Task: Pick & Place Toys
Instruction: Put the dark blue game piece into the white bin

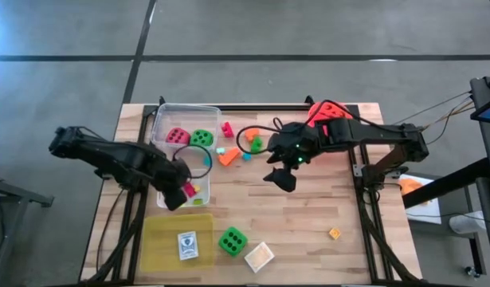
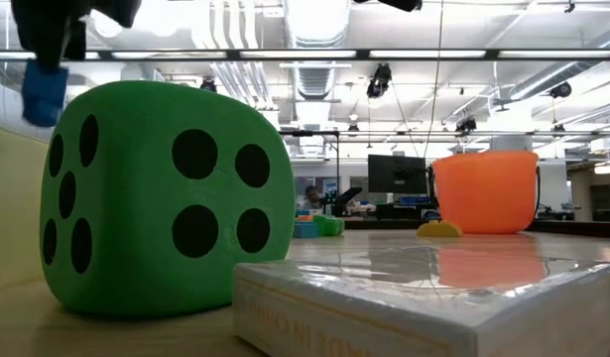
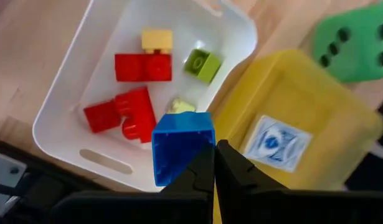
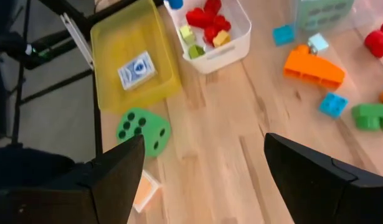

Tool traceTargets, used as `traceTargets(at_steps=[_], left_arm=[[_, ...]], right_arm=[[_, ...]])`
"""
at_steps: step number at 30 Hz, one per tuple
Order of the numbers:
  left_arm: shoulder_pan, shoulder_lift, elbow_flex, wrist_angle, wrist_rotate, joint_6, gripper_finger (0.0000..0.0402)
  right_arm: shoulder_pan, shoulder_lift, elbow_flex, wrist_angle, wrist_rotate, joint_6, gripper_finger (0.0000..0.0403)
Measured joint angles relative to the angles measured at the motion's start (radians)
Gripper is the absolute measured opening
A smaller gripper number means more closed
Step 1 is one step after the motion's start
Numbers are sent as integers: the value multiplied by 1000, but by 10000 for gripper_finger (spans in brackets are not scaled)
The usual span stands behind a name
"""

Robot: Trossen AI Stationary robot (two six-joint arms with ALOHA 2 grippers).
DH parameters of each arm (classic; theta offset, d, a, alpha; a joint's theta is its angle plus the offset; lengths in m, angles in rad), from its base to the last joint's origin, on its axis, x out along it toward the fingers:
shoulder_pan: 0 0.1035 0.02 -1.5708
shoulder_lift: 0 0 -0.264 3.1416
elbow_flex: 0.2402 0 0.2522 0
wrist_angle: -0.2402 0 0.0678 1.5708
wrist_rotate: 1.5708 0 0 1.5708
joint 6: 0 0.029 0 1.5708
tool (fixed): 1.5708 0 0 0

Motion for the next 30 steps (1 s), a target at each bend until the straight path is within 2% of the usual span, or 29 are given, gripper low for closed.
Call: traceTargets(at_steps=[4,14,21,30], left_arm=[[-23,19,-37,19,7,26,0],[-51,27,-157,184,17,20,0],[-35,31,-234,191,-20,-117,0],[-32,29,-328,310,-67,-213,0]], right_arm=[[25,-1,-10,-32,-1,-4,324],[55,3,-30,-33,-1,-6,324],[59,3,-31,-33,-1,-3,324],[59,3,-31,-31,0,-6,324]])
